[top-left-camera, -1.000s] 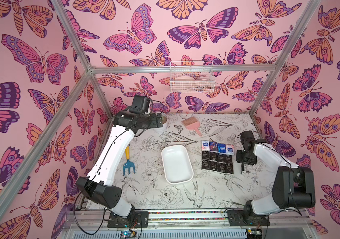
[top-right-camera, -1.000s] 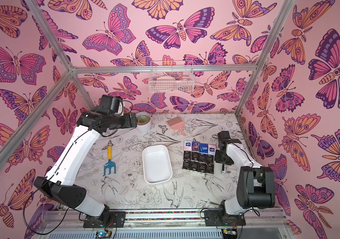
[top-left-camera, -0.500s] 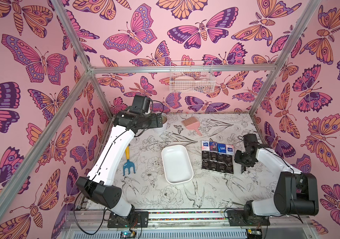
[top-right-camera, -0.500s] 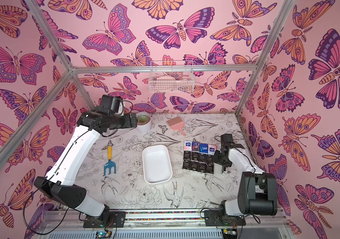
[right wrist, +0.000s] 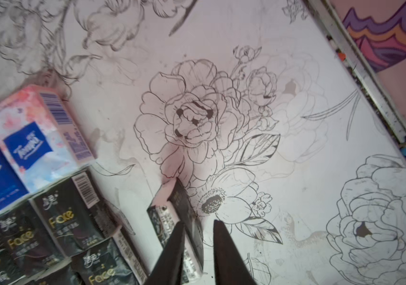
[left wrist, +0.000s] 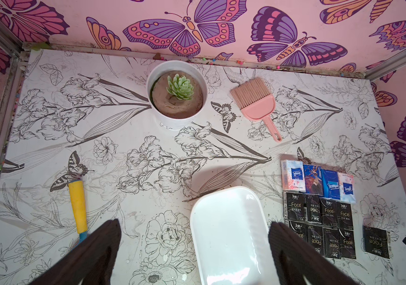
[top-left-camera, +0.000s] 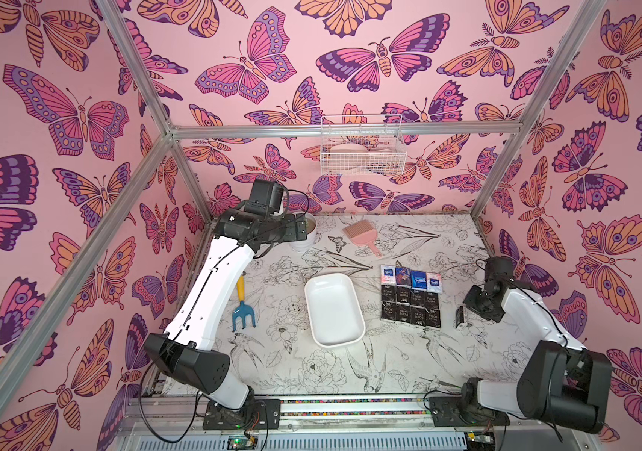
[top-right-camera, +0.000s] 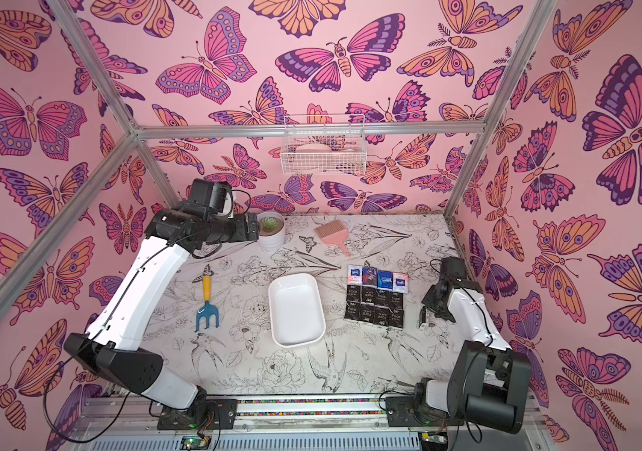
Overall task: Take the pocket tissues out of the storage box
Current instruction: Place the pocket tissues at the center of the board.
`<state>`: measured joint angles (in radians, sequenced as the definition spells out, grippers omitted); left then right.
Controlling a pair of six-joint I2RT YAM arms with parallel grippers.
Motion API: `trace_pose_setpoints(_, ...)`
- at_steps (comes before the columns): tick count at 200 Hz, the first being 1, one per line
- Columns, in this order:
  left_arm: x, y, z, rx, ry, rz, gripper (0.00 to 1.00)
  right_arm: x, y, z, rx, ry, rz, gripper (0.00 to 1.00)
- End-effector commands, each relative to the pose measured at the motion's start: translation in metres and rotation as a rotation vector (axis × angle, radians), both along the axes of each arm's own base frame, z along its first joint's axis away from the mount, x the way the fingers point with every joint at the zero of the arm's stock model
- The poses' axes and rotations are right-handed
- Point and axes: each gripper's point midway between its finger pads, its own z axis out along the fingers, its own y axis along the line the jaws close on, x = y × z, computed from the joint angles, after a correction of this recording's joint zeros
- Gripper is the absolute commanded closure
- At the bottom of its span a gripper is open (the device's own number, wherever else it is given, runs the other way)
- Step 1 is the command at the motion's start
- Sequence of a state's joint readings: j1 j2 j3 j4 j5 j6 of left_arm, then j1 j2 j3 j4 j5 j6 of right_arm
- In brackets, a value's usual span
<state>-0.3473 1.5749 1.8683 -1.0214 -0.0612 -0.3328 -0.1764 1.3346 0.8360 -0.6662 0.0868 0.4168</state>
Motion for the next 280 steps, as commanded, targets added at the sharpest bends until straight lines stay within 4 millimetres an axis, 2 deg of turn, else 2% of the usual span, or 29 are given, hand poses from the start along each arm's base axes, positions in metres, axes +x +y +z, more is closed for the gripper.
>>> trace_pose_setpoints(1, 0.004, 0.002, -0.005, 0.027, 0.003, -0.001, 0.0, 0.008, 0.008, -0.009, 0.066, -0.008, -0.005, 0.79)
trace_pose_setpoints(28, 0.004, 0.005, -0.007, 0.031, 0.006, 0.009, 0.0, 0.014, 0.024, -0.012, 0.151, -0.028, 0.023, 0.83)
trace_pose_setpoints(65, 0.005, 0.002, -0.01, 0.017, 0.015, 0.008, 0.0, 0.015, 0.033, -0.01, 0.198, -0.048, 0.037, 0.83)
trace_pose_setpoints(100, 0.006, 0.001, -0.01, 0.012, 0.016, 0.006, 0.0, 0.016, 0.036, -0.015, 0.222, -0.04, 0.033, 0.81)
trace_pose_setpoints(148, 0.005, 0.002, -0.011, 0.015, 0.017, 0.007, 0.0, 0.019, 0.036, -0.012, 0.225, -0.056, 0.026, 0.8)
trace_pose_setpoints(165, 0.005, 0.002, -0.01, 0.016, 0.016, 0.006, 0.0, 0.018, 0.039, -0.017, 0.244, -0.047, 0.041, 0.77)
trace_pose_setpoints(183, 0.005, 0.002, -0.011, 0.016, 0.019, 0.005, 0.0, 0.014, 0.042, -0.028, 0.26, -0.017, 0.053, 0.64)
trace_pose_setpoints(201, 0.006, 0.002, -0.012, 0.017, 0.02, 0.006, 0.0, 0.009, 0.04, -0.037, 0.244, 0.013, 0.046, 0.59)
trace_pose_setpoints(280, 0.006, 0.0, -0.013, 0.015, 0.024, 0.003, 0.0, 0.007, 0.04, -0.056, 0.256, 0.039, 0.016, 0.62)
